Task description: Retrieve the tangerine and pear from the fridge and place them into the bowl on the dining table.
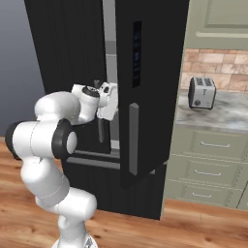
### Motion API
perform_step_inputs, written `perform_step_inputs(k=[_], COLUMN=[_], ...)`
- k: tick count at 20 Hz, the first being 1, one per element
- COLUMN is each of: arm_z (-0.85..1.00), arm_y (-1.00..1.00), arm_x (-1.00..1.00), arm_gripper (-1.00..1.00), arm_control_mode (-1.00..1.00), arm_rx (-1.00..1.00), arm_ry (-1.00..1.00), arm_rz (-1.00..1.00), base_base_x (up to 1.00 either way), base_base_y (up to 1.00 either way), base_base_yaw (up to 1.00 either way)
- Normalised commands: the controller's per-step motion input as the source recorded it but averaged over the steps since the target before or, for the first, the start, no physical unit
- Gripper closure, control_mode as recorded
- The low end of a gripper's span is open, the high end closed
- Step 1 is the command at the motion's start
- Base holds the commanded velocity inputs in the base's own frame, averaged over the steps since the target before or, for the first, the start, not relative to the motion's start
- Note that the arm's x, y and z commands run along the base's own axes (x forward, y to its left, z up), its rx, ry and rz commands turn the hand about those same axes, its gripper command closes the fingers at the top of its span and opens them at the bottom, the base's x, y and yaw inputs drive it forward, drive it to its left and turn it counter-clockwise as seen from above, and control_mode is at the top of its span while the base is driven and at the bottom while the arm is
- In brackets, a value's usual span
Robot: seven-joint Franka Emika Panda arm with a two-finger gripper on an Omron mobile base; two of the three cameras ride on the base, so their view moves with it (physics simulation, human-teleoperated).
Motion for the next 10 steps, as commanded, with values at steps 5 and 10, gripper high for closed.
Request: perform_step_inputs(k=[5,10], arm_z=[-0.05,0.0], arm_y=[-0.97,-1.0], arm_x=[-0.55,-1.0], arm_gripper=[-1.0,-1.0], arm_control_mode=[-1.0,-1.0], arm_rx=[0.0,0.0], arm_ry=[0.0,0.0], arm_rz=[-0.11,-0.13], base_base_x=[0.0,0.0], base_base_y=[0.0,0.0], base_base_yaw=[0.0,0.0])
